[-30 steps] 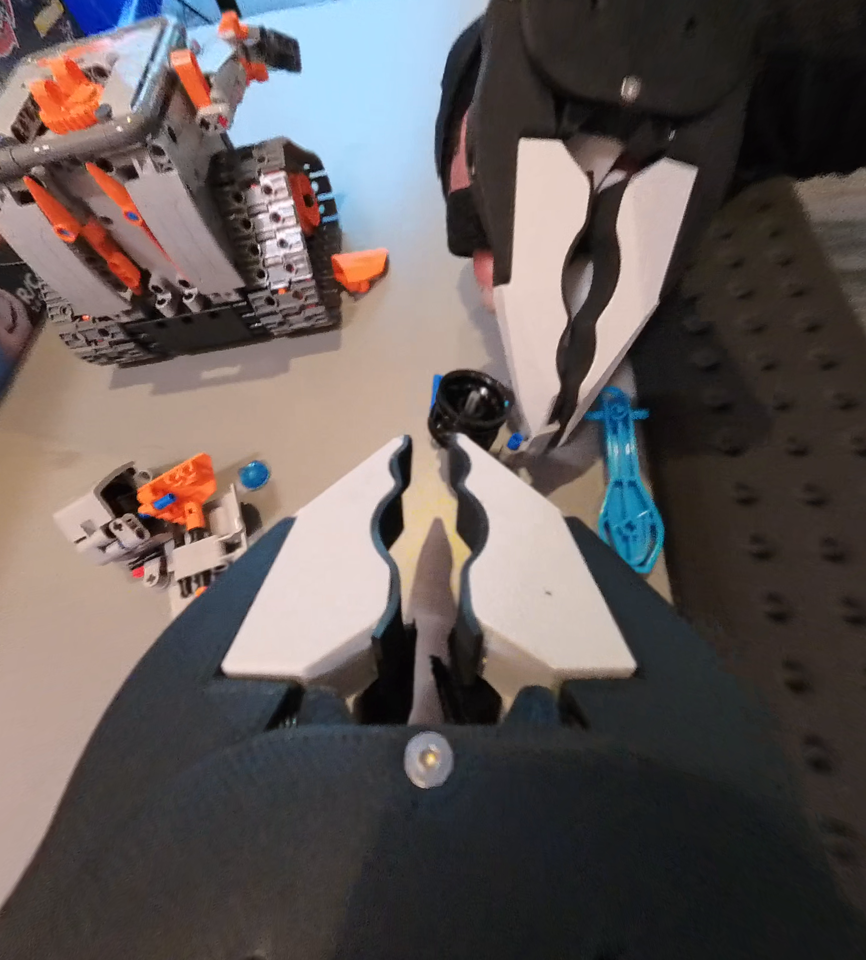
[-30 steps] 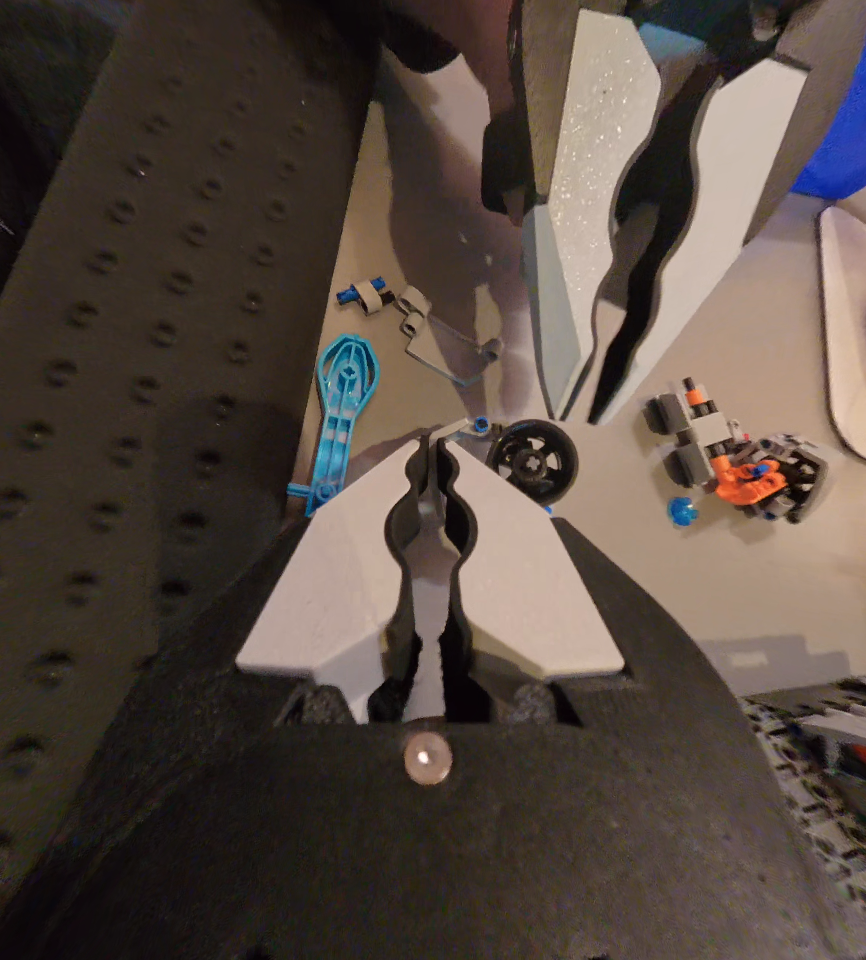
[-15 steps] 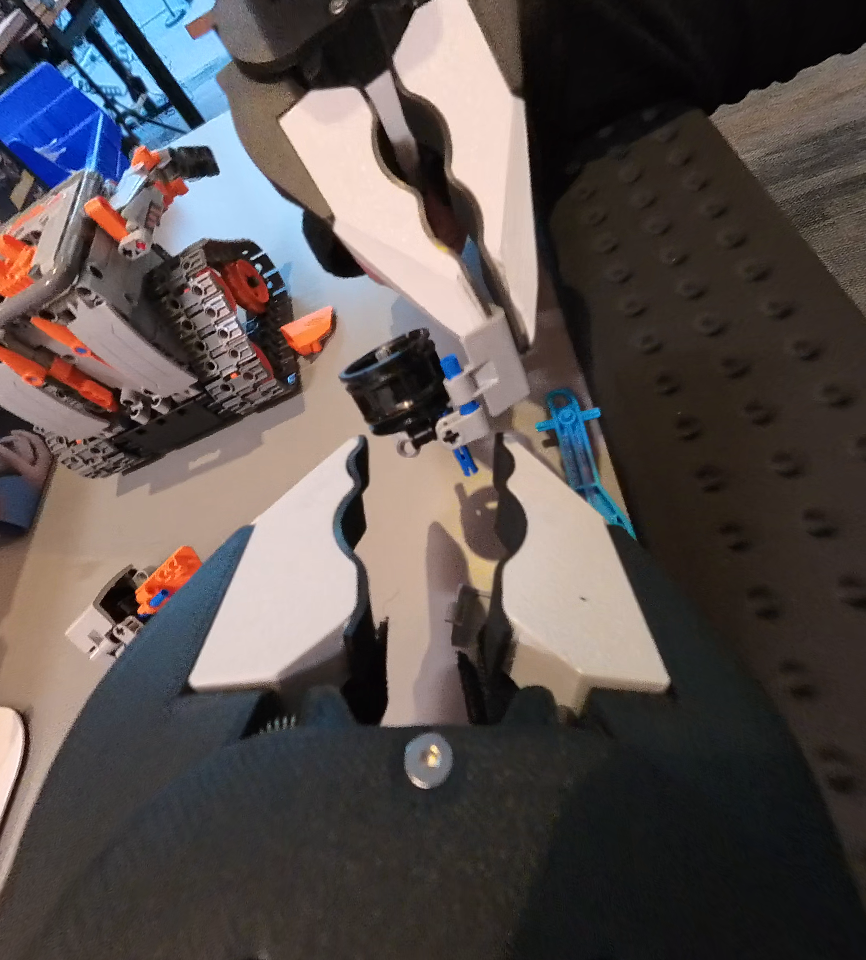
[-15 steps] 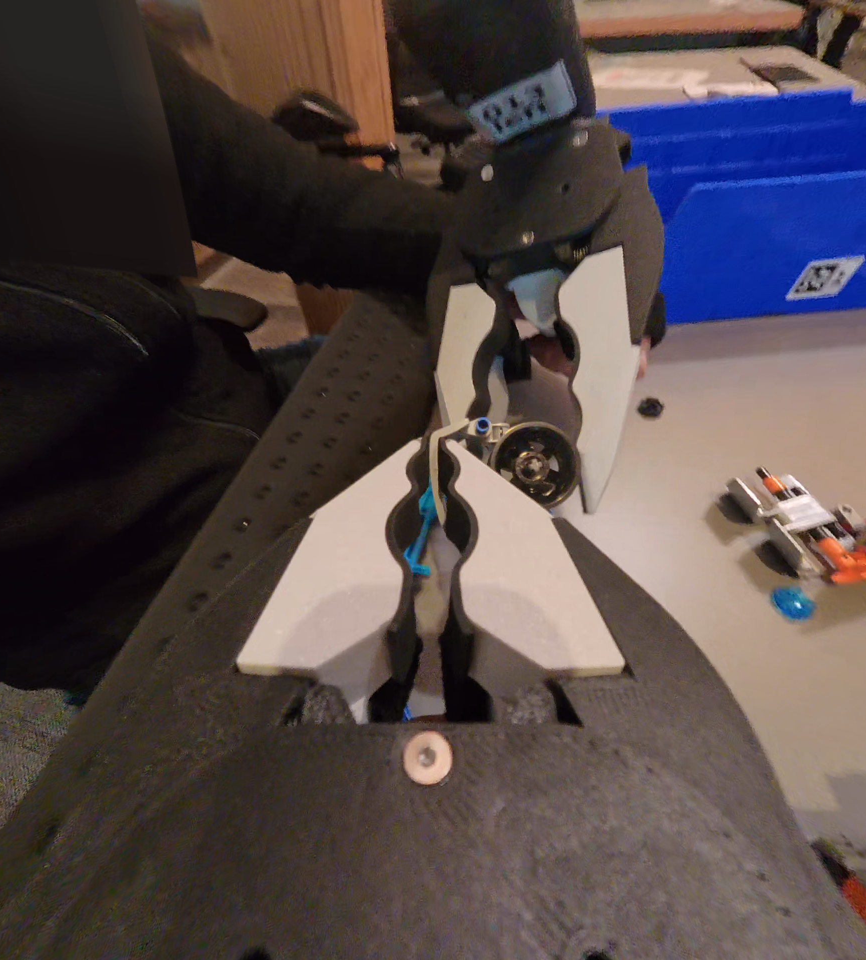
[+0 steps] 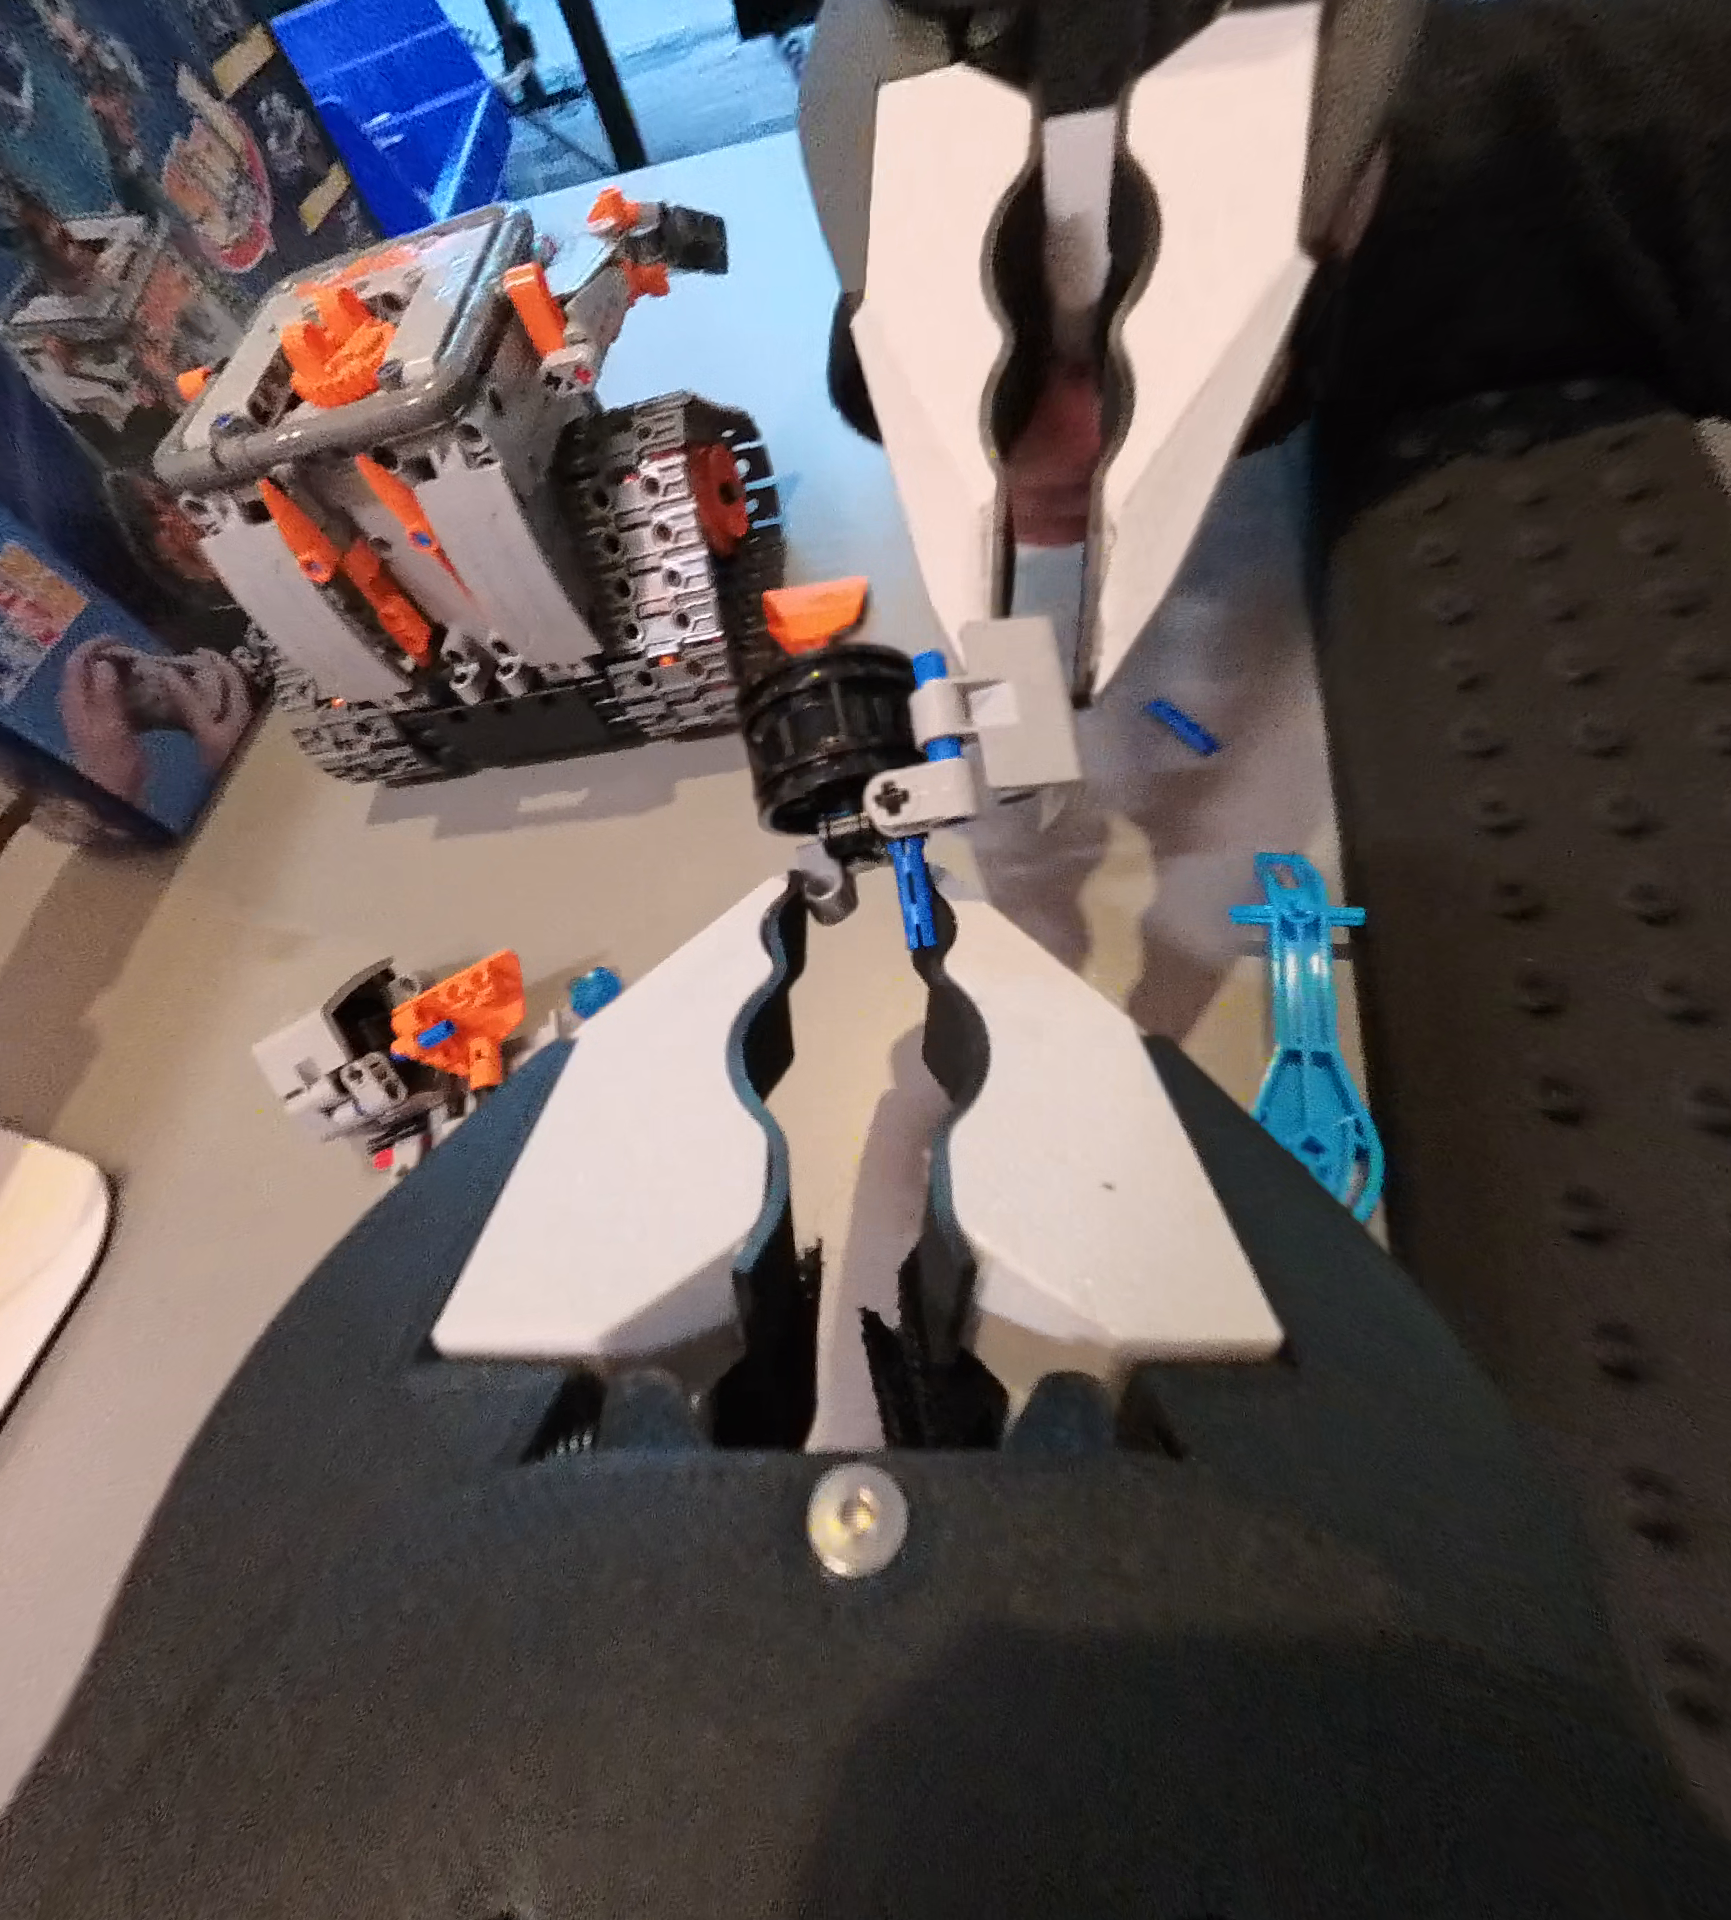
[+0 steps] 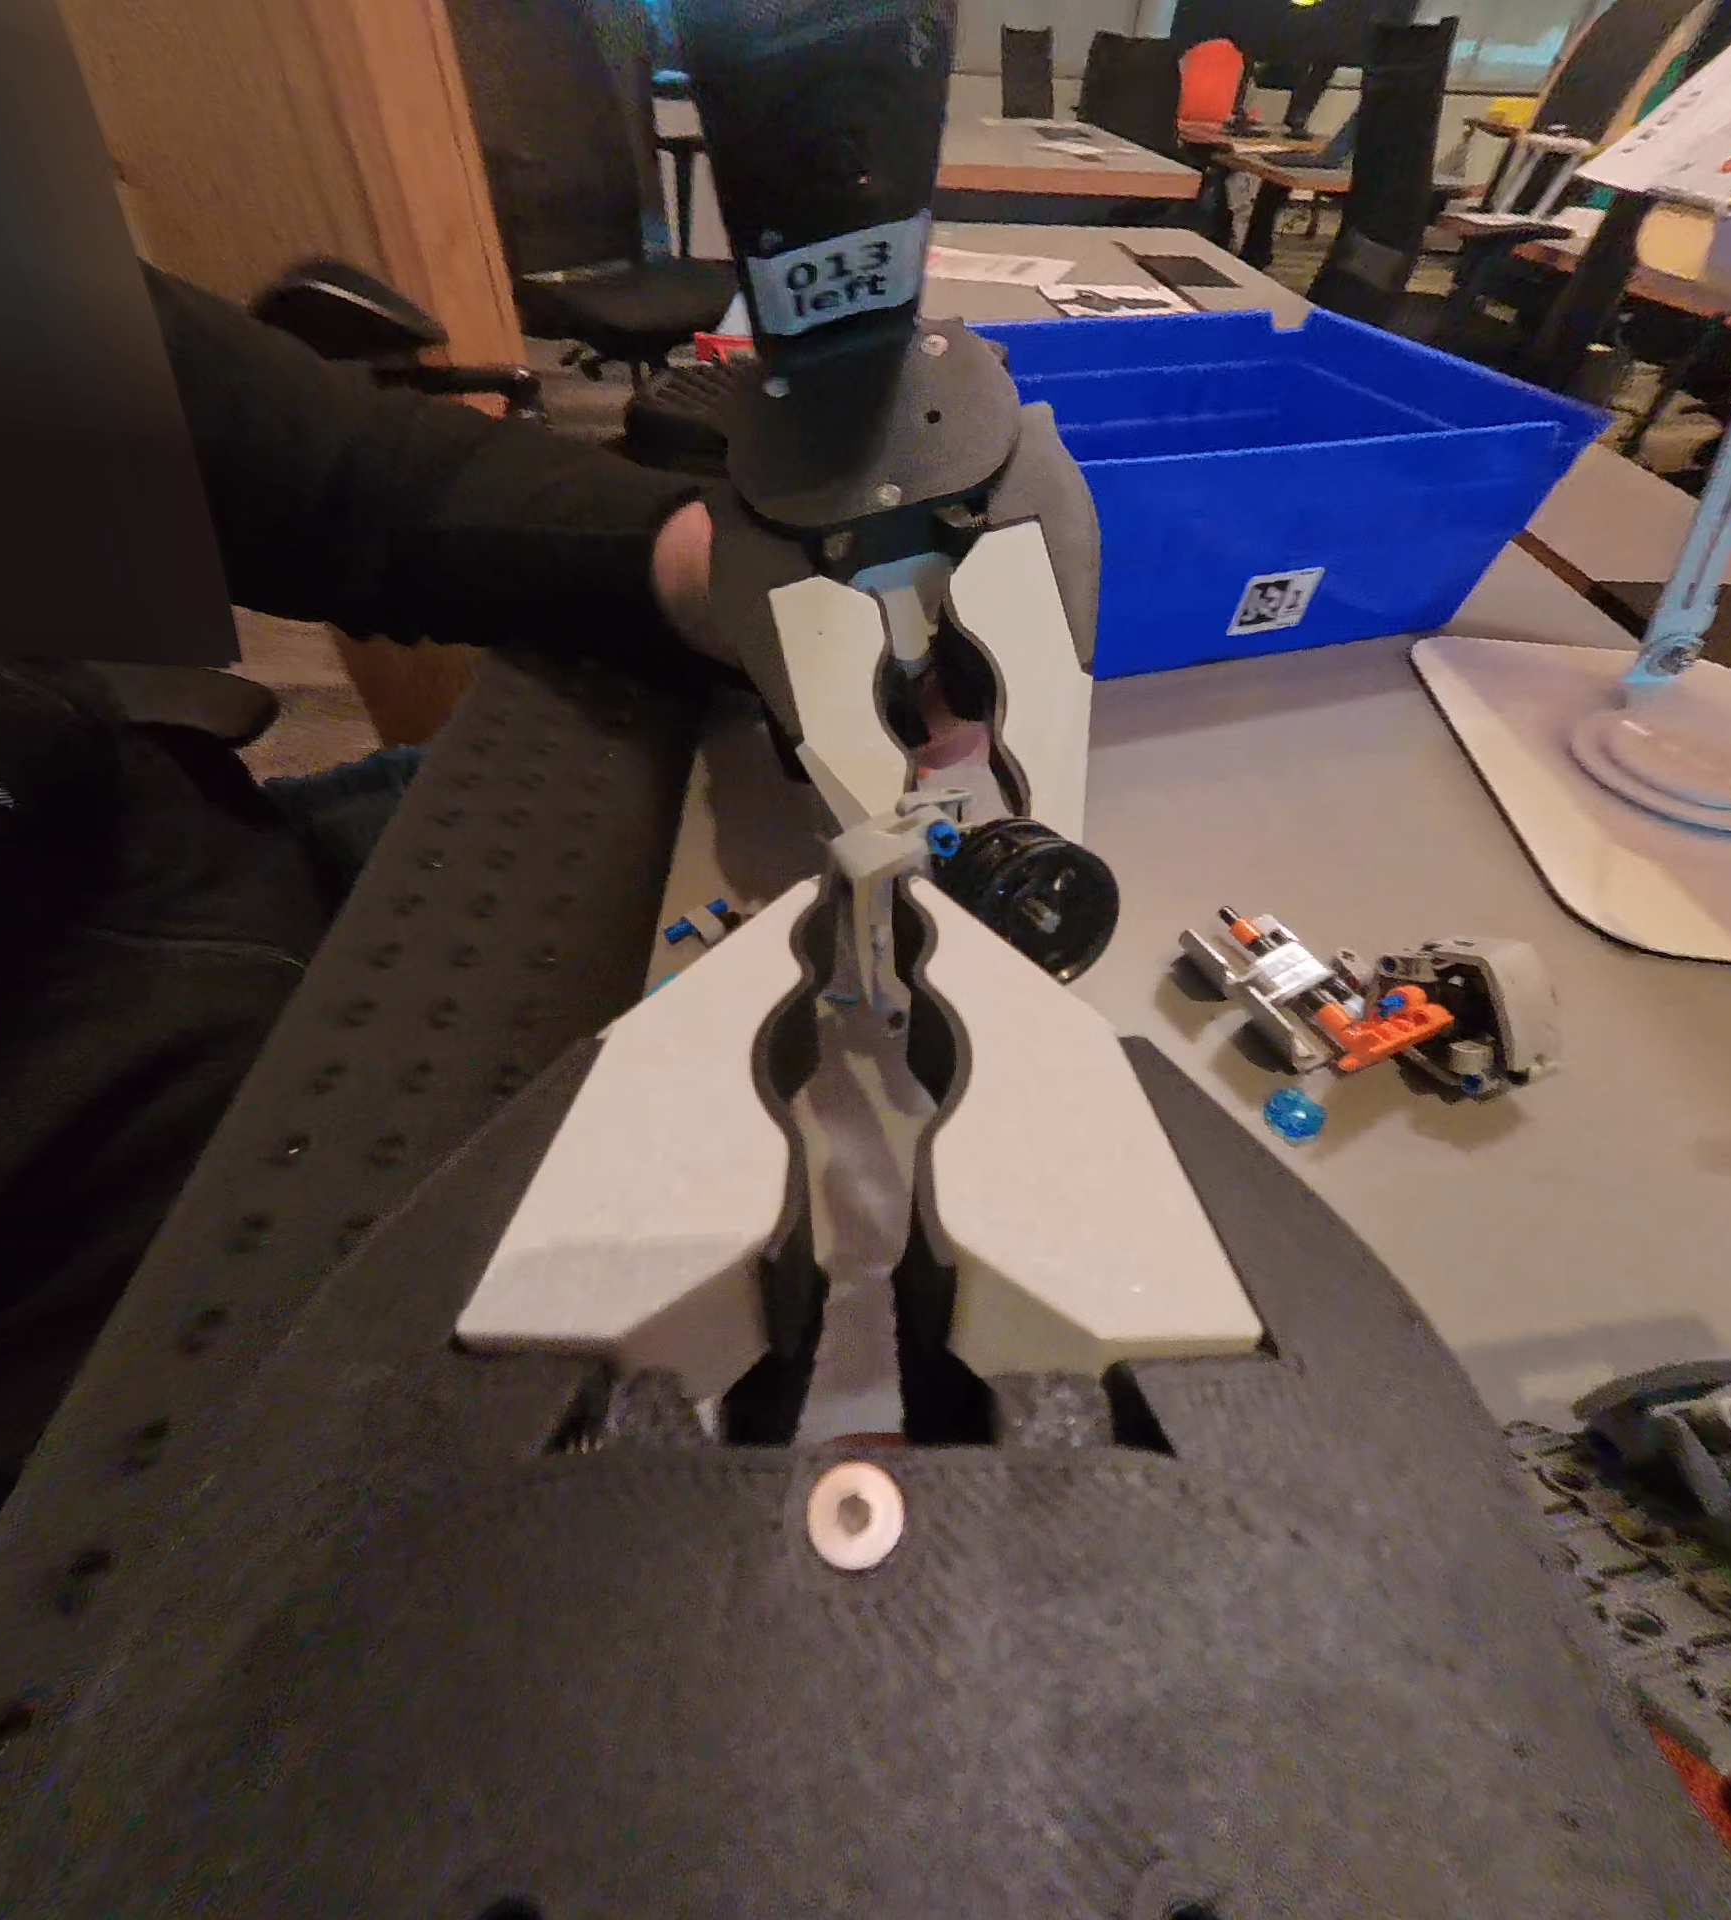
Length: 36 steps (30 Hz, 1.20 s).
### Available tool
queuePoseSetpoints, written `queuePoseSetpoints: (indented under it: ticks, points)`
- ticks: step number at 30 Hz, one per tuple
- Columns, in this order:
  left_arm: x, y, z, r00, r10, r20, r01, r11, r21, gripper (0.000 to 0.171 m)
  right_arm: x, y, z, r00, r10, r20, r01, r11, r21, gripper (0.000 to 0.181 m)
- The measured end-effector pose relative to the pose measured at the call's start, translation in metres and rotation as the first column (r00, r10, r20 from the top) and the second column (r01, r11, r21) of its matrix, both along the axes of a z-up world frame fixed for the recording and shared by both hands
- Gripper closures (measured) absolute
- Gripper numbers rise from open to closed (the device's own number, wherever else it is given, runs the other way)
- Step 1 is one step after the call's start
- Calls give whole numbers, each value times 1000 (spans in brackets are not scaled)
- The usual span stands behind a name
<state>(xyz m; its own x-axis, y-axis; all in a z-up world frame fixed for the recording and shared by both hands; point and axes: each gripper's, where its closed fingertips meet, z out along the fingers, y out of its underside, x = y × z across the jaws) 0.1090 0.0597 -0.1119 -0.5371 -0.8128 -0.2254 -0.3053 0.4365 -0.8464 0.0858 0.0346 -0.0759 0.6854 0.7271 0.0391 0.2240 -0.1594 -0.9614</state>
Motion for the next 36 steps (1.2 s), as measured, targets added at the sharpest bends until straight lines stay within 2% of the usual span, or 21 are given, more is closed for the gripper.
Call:
queuePoseSetpoints:
  ticks: [4, 6, 8, 11, 14, 16, 20, 25, 31, 34, 36]
  points:
    - [5, 11, -7, 996, 83, -5, -83, 992, 97, 157, 4, 7, -9, 992, -77, 105, 77, 997, 8, 172]
    - [7, 18, -6, 991, 134, 0, -133, 984, 116, 158, 9, 13, -12, 974, -147, 173, 145, 989, 26, 161]
    - [11, 28, -6, 980, 196, 18, -196, 965, 172, 158, 12, 19, -14, 937, -233, 261, 221, 973, 74, 147]
    - [13, 34, -11, 970, 243, -6, -237, 950, 204, 158, 19, 33, -12, 850, -379, 365, 342, 925, 165, 142]
    - [17, 38, -13, 957, 291, 0, -282, 928, 241, 159, 24, 41, -18, 780, -452, 434, 410, 892, 192, 152]
    - [18, 42, -15, 950, 313, -7, -302, 924, 236, 158, 27, 44, -20, 746, -480, 461, 437, 876, 206, 152]
    - [20, 45, -6, 938, 345, 31, -343, 912, 223, 158, 31, 46, -13, 746, -521, 415, 476, 853, 214, 154]
    - [22, 51, -3, 923, 372, 92, -381, 864, 328, 158, 34, 47, -15, 770, -539, 341, 531, 838, 125, 154]
    - [23, 57, -1, 910, 388, 144, -412, 817, 404, 158, 38, 52, -19, 734, -566, 376, 563, 816, 131, 156]
    - [22, 53, 1, 926, 347, 152, -378, 830, 411, 155, 39, 50, -18, 736, -542, 407, 524, 836, 166, 156]
    - [20, 48, 1, 942, 314, 118, -336, 873, 354, 149, 39, 48, -16, 756, -518, 401, 496, 852, 167, 156]
